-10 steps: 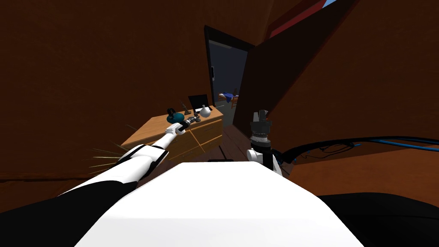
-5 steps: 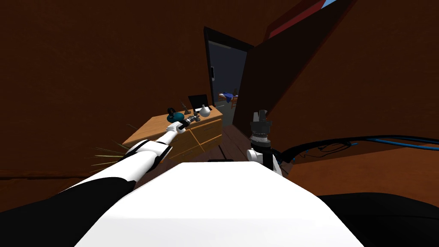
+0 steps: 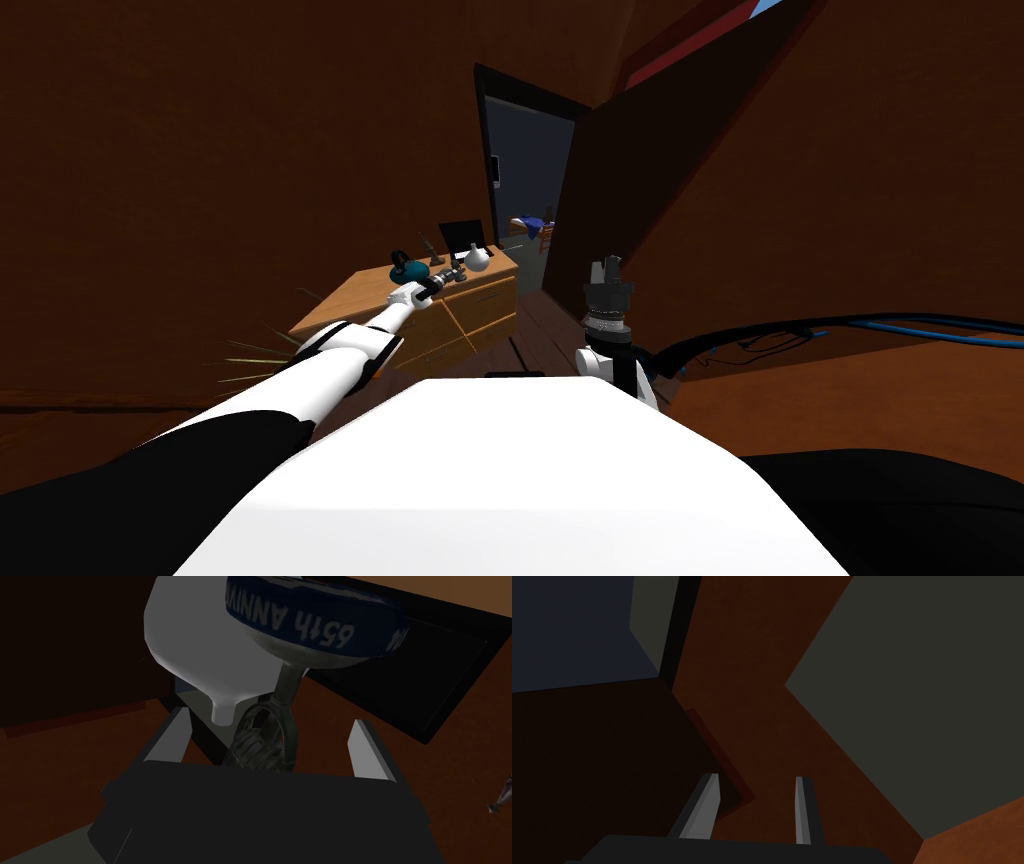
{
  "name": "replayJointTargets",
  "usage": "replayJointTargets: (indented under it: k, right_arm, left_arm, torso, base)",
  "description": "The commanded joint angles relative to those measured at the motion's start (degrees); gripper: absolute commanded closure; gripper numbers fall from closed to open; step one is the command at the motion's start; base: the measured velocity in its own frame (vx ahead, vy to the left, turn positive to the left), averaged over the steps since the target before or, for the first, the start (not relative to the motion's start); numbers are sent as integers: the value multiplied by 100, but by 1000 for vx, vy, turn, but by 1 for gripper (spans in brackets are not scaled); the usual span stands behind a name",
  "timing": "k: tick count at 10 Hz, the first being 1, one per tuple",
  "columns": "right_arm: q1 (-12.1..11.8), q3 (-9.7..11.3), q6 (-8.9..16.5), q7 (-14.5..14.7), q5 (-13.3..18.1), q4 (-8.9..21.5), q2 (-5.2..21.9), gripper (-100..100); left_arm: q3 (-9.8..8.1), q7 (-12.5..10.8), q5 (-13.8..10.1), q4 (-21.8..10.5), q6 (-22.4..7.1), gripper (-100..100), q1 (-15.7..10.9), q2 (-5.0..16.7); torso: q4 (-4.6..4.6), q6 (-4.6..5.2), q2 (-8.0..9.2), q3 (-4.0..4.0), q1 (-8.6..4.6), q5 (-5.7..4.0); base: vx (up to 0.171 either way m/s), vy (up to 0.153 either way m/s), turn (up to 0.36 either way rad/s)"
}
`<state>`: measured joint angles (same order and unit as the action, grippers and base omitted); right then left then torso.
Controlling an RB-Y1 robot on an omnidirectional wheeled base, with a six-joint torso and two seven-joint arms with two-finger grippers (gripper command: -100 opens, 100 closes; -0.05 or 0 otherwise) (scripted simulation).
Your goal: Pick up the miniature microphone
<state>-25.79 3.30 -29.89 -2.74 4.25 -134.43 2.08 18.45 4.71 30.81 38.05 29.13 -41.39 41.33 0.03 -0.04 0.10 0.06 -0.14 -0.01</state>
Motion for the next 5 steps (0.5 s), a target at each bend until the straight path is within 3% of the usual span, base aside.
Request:
replayJointTargets:
  k: [1, 2, 3, 4, 5]
  right_arm:
    - [0, 0, 0, 0, 0, 0, 0, 0]
    - [0, 0, 0, 0, 0, 0, 0, 0]
    - [0, 0, 0, 0, 0, 0, 0, 0]
    - [0, 0, 0, 0, 0, 0, 0, 0]
    - [0, 0, 0, 0, 0, 0, 0, 0]
  left_arm:
    - [-68, 164, -12, -286, 286, -100, -286, -151]
    - [-68, 164, -12, -387, 417, -100, -415, -151]
    - [-68, 164, -12, -858, 487, -100, -415, -151]
    - [-87, 246, -14, -910, 570, -100, -545, -200]
    - [-82, 236, -12, -943, 581, 100, -549, -198]
  torso:
    - [0, 0, 0, 0, 0, 0]
    - [2, 1, 6, 4, -7, -2]
    - [1, 1, 0, 1, -4, -2]
    - [-2, -3, -6, -3, 5, 1]
    - [-2, -2, -10, -5, 9, 2]
  base:
    - [-60, -45, 9]
    - [-35, -27, -1]
    - [-8, -11, -9]
    - [0, 0, 0]
    - [0, 0, 0]
